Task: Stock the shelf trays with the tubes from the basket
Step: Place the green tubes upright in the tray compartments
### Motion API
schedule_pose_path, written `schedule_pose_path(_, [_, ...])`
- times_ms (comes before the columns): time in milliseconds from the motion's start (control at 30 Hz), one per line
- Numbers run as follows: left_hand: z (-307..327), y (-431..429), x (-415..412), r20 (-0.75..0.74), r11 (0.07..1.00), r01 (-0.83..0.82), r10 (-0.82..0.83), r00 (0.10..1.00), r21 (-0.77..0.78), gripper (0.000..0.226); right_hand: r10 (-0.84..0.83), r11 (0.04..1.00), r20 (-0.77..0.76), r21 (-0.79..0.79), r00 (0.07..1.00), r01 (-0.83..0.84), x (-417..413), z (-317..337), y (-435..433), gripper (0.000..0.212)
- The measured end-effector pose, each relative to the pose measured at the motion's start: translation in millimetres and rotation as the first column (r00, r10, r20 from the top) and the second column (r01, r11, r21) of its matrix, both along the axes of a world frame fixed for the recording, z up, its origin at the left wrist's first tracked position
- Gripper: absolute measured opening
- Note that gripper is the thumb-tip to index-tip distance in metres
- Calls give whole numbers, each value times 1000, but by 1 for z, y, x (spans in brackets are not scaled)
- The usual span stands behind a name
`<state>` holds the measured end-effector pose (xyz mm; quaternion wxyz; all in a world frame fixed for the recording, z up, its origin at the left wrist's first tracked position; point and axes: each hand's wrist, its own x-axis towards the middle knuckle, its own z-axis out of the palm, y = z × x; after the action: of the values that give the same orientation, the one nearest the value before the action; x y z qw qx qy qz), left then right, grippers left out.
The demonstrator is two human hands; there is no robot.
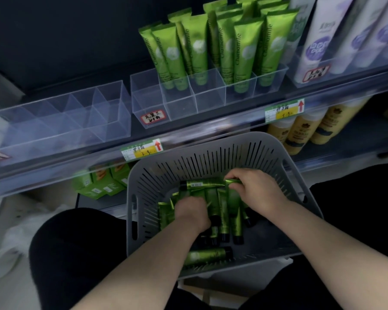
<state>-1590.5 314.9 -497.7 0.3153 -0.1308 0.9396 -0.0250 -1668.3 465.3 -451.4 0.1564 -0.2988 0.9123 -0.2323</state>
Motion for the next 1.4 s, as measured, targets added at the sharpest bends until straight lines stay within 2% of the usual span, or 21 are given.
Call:
schedule_pose_path(100, [5, 7, 1, -50, 1000, 12, -11, 999, 14, 23, -11, 999, -10, -40, 1000, 10, 3, 10, 2, 18])
schedule_pose_path(167, [11, 6, -1, -170, 973, -126, 160, 972, 192, 24, -31, 996, -38, -79, 999, 28, 3, 19, 4, 17])
schedule_pose_path(233, [23, 3, -5, -262, 885, -210, 337, 904, 416, 19, -69, 992, -73, -114, 995, 61, 0, 29, 8, 18])
schedule_pose_path(267, [30, 0, -8, -283, 812, -231, 431, 857, 536, 14, -80, 989, -93, -129, 992, 68, -3, 36, 9, 19])
schedule_pose_path(300, [39, -3, -12, -269, 687, -247, 551, 790, 683, 11, -83, 987, -118, -146, 990, 65, -5, 43, 9, 19])
schedule_pose_path(367, [66, -6, -18, -118, 319, -206, 758, 642, 925, 10, -83, 980, -174, -193, 981, 49, -10, 61, 6, 19])
schedule_pose_path(400, [80, -8, -21, -41, 166, -159, 806, 591, 973, 8, -85, 975, -201, -216, 976, 41, -13, 70, 3, 20])
schedule_pose_path(500, [119, -14, -34, 88, -104, 0, 840, 536, 995, 11, -86, 965, -262, -262, 961, 15, -19, 98, -6, 20])
schedule_pose_path(567, [141, -18, -42, 144, -195, 41, 834, 533, 980, 6, -77, 953, -279, -302, 957, -11, -20, 115, -13, 19])
schedule_pose_path(600, [151, -19, -46, 146, -195, 35, 832, 534, 980, 7, -75, 950, -288, -311, 955, -19, -21, 122, -15, 19])
schedule_pose_path(633, [159, -21, -49, 121, -157, 22, 838, 532, 987, 11, -75, 950, -301, -312, 951, -24, -22, 129, -17, 19])
schedule_pose_path(700, [175, -26, -58, -50, 39, 32, 860, 508, 999, 12, -88, 951, -322, -309, 943, -17, -27, 140, -19, 20])
schedule_pose_path(767, [196, -36, -71, -286, 269, 103, 851, 440, 958, 8, -115, 946, -334, -326, 935, 0, -34, 150, -16, 22])
schedule_pose_path(800, [208, -41, -78, -378, 353, 138, 834, 402, 926, 11, -129, 944, -350, -330, 928, 7, -38, 154, -15, 22])
schedule_pose_path(900, [239, -53, -98, -563, 506, 253, 778, 278, 824, 8, -156, 948, -400, -316, 903, 24, -48, 164, -13, 22])
schedule_pose_path(1000, [255, -57, -119, -706, 647, 297, 688, 171, 702, 24, -162, 954, -417, -299, 894, 33, -56, 170, -14, 23])
schedule_pose_path(1067, [258, -56, -130, -777, 723, 289, 605, 174, 627, 28, -160, 954, -420, -299, 893, 30, -60, 172, -14, 23])
schedule_pose_path(1167, [253, -53, -145, -846, 810, 251, 483, 224, 530, 27, -156, 955, -433, -295, 888, 24, -66, 175, -11, 24])
schedule_pose_path(1400, [237, -51, -163, -854, 886, 141, 366, 371, 441, 32, -162, 948, -441, -319, 883, 14, -74, 178, -6, 25])
